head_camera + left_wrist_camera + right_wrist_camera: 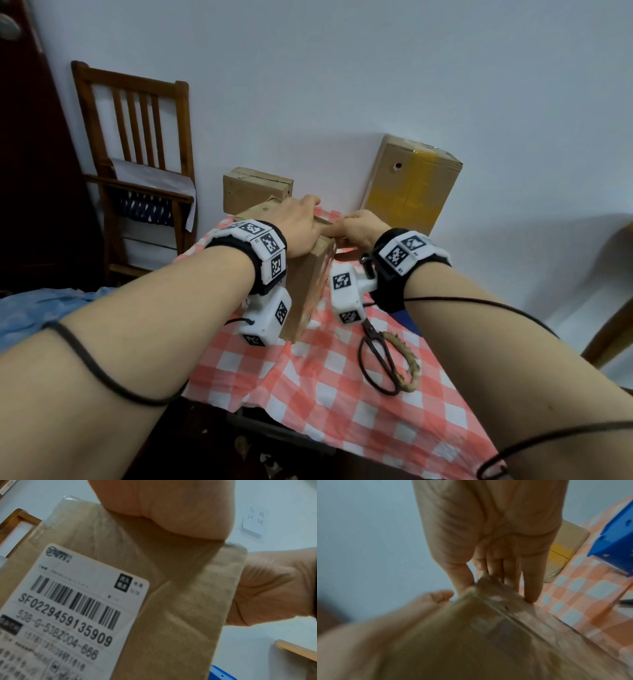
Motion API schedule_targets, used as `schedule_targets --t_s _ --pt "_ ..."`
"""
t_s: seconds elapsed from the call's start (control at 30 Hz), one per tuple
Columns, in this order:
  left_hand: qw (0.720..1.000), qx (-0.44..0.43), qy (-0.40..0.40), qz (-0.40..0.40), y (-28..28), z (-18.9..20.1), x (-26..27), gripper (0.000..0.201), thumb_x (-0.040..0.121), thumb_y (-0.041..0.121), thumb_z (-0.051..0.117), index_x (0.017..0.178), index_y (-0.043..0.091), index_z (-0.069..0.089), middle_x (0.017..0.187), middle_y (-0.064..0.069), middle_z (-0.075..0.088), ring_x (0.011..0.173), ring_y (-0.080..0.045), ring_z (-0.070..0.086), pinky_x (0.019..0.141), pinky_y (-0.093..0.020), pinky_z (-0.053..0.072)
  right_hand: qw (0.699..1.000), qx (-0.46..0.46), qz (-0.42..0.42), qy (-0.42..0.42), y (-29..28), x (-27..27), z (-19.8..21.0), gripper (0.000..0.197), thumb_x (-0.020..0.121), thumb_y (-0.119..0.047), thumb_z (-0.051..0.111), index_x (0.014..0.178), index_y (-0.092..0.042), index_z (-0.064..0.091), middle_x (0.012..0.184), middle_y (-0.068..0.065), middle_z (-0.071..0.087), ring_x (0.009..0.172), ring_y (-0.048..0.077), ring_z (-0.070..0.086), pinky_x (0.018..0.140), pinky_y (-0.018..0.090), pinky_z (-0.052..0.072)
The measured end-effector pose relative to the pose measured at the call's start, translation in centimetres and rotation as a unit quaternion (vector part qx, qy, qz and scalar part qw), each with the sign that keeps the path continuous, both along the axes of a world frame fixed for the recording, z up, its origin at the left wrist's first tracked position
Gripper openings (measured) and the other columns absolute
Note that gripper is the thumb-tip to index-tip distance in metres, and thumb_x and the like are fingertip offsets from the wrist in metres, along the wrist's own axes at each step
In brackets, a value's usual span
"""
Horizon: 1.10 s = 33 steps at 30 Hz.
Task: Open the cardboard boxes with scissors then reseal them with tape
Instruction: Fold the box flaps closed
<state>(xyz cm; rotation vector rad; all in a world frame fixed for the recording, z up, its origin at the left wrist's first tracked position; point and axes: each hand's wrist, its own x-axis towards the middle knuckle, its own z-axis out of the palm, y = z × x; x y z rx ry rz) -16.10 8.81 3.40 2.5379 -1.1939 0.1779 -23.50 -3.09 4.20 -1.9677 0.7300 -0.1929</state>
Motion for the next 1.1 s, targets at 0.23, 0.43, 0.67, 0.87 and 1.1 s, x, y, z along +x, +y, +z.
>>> schedule_targets --t_s 0.23,0.43,0.67,0.87,1.1 --pt "1.0 0.008 0.009 -0.003 0.3 -0.1 0.2 0.055 0.092 0.03 0.038 0.146 0.021 0.028 0.142 -0.013 0.045 0.126 -0.03 0.046 0.102 -0.043 0.04 0.996 -0.077 -0.04 -0.031 1.4 1.1 -0.8 0.037 0.08 -0.044 0.069 0.079 -0.008 0.059 0.082 0.009 0.066 0.086 0.029 0.068 0.08 0.045 0.057" --pt "1.0 0.023 0.005 0.003 0.1 0.1 0.2 0.055 0.094 0.031 0.038 0.147 0.021 0.027 0.145 -0.013 0.042 0.128 -0.03 0.044 0.102 -0.04 0.037 0.998 0.023 0.005 -0.054 0.0 -0.3 -0.2 0.015 0.095 -0.011 0.056 0.093 0.002 0.062 0.079 0.017 0.058 0.07 0.027 0.059 0.079 0.053 0.056" --pt "1.0 0.027 -0.004 0.0 0.1 0.3 -0.2 0.053 0.095 0.03 0.038 0.147 0.02 0.028 0.145 -0.011 0.042 0.131 -0.028 0.041 0.103 -0.039 0.035 0.989 0.113 0.027 -0.09 -0.1 -1.6 -0.8 0.012 0.085 0.0 0.065 0.084 -0.011 0.06 0.066 0.001 0.06 0.06 0.013 0.058 0.072 0.037 0.055" --pt "1.0 0.02 0.002 -0.004 0.1 0.0 0.1 0.052 0.094 0.029 0.039 0.145 0.018 0.03 0.143 -0.012 0.044 0.129 -0.029 0.043 0.104 -0.041 0.037 0.988 0.116 -0.002 -0.101 0.1 -1.1 -0.5 0.013 0.089 0.006 0.048 0.086 -0.004 0.057 0.067 0.009 0.052 0.056 0.017 0.055 0.055 0.033 0.056" --pt "1.0 0.024 0.008 -0.006 0.0 0.0 0.0 0.052 0.095 0.03 0.039 0.145 0.019 0.029 0.144 -0.011 0.043 0.129 -0.028 0.043 0.103 -0.042 0.037 0.994 0.034 -0.003 -0.107 0.2 -1.1 -1.2 0.017 0.091 0.002 0.044 0.088 0.003 0.061 0.068 0.01 0.049 0.066 0.024 0.052 0.064 0.036 0.056"
